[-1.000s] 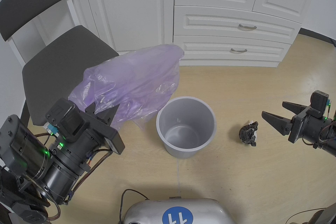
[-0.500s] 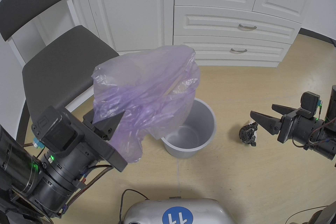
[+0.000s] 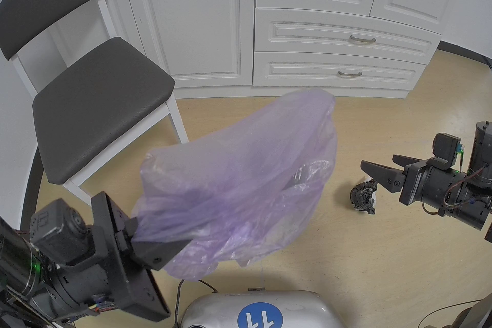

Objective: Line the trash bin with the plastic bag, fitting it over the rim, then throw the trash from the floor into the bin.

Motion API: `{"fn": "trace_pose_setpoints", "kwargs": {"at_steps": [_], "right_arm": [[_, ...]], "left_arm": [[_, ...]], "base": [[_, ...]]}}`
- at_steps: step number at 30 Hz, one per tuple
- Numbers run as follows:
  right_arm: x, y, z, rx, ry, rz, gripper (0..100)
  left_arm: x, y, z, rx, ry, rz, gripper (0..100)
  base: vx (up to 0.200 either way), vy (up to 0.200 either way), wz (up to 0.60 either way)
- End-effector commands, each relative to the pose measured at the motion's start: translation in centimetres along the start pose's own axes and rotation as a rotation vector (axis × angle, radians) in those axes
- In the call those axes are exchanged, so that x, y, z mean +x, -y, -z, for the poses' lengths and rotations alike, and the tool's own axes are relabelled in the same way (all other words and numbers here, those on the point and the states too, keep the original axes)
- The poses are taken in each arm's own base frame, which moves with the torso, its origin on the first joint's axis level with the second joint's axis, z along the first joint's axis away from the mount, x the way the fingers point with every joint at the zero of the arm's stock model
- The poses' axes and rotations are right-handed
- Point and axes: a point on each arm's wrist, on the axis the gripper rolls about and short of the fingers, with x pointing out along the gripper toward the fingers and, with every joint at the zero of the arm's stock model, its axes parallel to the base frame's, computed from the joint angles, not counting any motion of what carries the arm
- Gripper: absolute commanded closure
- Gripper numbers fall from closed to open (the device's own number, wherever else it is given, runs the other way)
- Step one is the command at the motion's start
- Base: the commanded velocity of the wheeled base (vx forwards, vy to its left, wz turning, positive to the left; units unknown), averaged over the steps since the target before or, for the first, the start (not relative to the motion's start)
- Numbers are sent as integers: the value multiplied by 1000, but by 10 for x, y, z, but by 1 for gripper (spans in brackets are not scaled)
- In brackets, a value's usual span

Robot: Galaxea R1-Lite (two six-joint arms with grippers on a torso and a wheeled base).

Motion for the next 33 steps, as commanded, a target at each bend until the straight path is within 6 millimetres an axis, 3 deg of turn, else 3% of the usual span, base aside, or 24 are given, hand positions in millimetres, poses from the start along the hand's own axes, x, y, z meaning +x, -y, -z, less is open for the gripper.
{"fn": "trace_pose_setpoints", "kwargs": {"at_steps": [1, 10, 20, 33], "right_arm": [[5, 1, 3, 2, -20, 6, 0], [5, 3, 5, 4, -28, 12, 0], [4, 2, 18, -5, -101, -6, 0], [-2, -7, 28, 11, -209, -180, 0]], "left_arm": [[-18, 2, -9, -25, 33, 54, 100], [-34, 6, -12, -29, 47, 157, 100], [-34, 7, -15, -30, 62, 170, 100], [-44, 15, -32, -150, 139, 238, 100]], "base": [[0, 0, 0], [0, 0, 0], [0, 0, 0], [0, 0, 0]]}}
